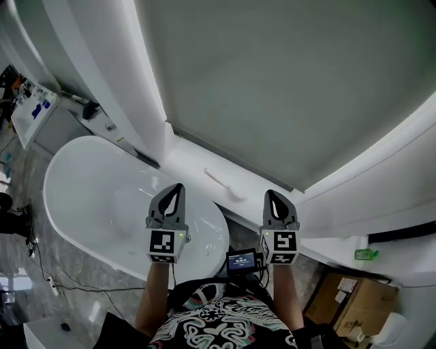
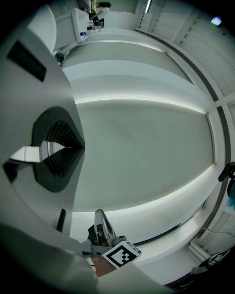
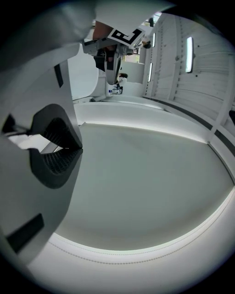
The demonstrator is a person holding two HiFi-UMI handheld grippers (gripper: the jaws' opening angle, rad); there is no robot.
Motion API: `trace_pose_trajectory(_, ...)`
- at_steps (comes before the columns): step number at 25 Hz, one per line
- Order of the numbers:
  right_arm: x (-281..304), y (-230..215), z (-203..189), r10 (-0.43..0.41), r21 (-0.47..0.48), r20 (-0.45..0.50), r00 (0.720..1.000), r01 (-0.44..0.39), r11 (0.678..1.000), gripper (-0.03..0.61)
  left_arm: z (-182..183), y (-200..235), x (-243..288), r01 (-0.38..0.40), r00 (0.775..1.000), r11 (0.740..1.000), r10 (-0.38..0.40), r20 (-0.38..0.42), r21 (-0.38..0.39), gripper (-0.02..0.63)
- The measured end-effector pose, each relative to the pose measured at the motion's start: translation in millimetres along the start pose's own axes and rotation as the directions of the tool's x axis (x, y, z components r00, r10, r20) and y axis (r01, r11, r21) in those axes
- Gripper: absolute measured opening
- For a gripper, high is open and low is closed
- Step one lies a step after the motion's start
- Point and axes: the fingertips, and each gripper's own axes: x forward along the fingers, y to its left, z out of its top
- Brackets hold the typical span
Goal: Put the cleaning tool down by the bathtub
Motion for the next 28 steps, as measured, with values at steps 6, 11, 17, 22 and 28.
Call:
trace_pose_trajectory(6, -22, 16, 15, -0.004, -0.009, 0.031, 1.000, 0.004, 1.000, 0.028, 22, -2, -25, 0.010, 0.998, 1.000, -0.011, 0.062, 0.016, 0.015)
trace_pose_trajectory(11, -38, 19, 23, -0.024, -0.023, 0.055, 0.998, 0.026, 0.999, 0.028, 35, -9, -40, 0.038, 0.995, 0.999, -0.038, 0.089, 0.006, 0.015)
trace_pose_trajectory(17, -57, 19, 23, -0.027, -0.025, 0.075, 0.997, 0.029, 0.999, 0.028, 40, -19, -53, 0.026, 0.994, 1.000, -0.027, 0.109, 0.014, 0.015)
trace_pose_trajectory(22, -66, 17, 20, -0.030, -0.028, 0.072, 0.997, 0.032, 0.999, 0.028, 39, -27, -57, 0.031, 0.993, 0.999, -0.032, 0.110, 0.011, 0.015)
trace_pose_trajectory(28, -78, 11, 22, -0.038, -0.023, 0.084, 0.996, 0.040, 0.999, 0.028, 47, -38, -56, 0.043, 0.992, 0.999, -0.046, 0.119, 0.024, 0.015)
